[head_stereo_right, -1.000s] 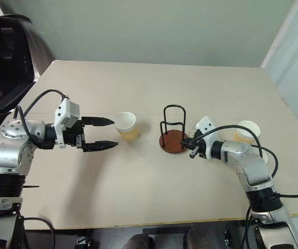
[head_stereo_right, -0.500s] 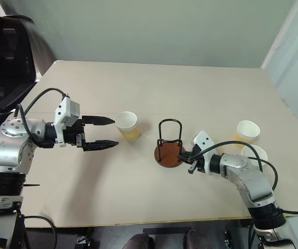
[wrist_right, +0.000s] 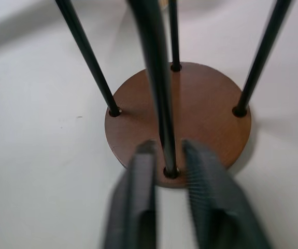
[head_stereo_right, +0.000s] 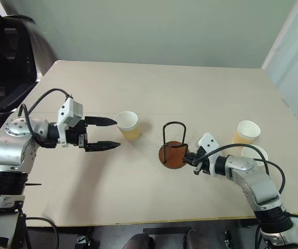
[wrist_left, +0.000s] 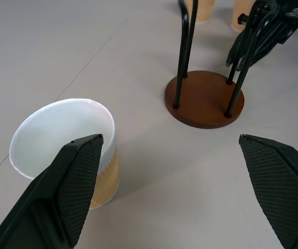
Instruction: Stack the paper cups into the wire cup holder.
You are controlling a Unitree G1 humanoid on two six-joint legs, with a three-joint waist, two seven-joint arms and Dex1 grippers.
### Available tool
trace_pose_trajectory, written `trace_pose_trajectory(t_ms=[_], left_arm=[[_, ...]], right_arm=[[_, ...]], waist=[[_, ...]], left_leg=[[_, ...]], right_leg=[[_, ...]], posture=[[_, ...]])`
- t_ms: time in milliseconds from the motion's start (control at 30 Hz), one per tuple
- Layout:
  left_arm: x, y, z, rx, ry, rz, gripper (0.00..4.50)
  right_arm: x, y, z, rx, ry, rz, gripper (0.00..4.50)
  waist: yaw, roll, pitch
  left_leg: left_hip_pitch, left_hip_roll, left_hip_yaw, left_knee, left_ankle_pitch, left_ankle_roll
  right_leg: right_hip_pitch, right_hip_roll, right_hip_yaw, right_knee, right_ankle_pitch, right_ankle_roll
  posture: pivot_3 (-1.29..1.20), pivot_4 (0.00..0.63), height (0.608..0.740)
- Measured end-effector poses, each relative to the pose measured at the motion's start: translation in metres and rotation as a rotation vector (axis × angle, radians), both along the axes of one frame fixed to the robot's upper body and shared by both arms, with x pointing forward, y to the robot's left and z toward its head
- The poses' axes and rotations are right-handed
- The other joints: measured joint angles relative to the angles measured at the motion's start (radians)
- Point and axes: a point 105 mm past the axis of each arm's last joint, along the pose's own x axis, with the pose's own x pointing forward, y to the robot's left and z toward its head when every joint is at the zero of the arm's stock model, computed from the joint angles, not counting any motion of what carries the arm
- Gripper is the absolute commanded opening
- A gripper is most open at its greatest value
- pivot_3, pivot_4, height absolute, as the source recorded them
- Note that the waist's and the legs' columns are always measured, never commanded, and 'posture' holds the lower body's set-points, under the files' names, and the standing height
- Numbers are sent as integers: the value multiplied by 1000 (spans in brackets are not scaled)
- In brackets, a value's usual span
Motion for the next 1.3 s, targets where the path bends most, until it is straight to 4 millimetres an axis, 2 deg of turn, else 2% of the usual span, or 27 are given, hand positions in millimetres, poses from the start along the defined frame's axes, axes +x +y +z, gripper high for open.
trace_pose_trajectory(t_ms=[200, 433, 767, 867, 1000, 1167, 1300], left_arm=[[0, 0, 0, -3, 7, 2, 4500], [3, -6, -2, -30, 4, 6, 4500], [3, -12, 0, -59, 9, -3, 4500], [3, -13, 0, -62, 10, -9, 4500], [3, -16, -1, -73, 11, -17, 4500], [3, -21, -2, -87, 10, -30, 4500], [4, -25, 0, -99, -7, -47, 4500]], right_arm=[[-5, -1, -2, -6, 17, 15, 3896], [-6, -9, 4, 18, 39, 4, 3896], [-3, -33, 41, 75, -2, -14, 3896], [3, -34, 61, 98, -61, -18, 3896], [15, -39, 74, 102, -100, -47, 3896], [32, -69, 97, -19, -209, -118, 3896], [39, -93, 93, -169, -233, -128, 3896]], waist=[[0, 0, 0], [1, 0, 0], [1, 0, 0], [0, 0, 0], [0, 0, 0], [9, 0, 0], [11, 0, 0]], left_leg=[[0, 0, 0, 0, 0, 0], [0, 0, 0, 1, 0, 0], [-1, 0, 0, 1, 0, 0], [-1, 0, 0, 2, 0, 0], [-1, 0, 0, 2, 1, 1], [-1, 0, 0, 2, 1, 1], [-2, 0, 1, 2, 0, 2]], right_leg=[[0, 0, 0, 0, 0, 0], [0, 0, 0, 0, 0, 0], [0, 0, 0, 0, 0, 1], [0, 0, 0, 0, 1, 1], [0, 0, 0, 0, 1, 2], [0, 0, 0, -1, 2, 2], [0, 0, 0, -1, 2, 2]], posture=[[0, 150, 740], [0, 150, 740], [0, 150, 740], [0, 150, 740], [0, 150, 740], [0, 150, 740], [0, 150, 740]])
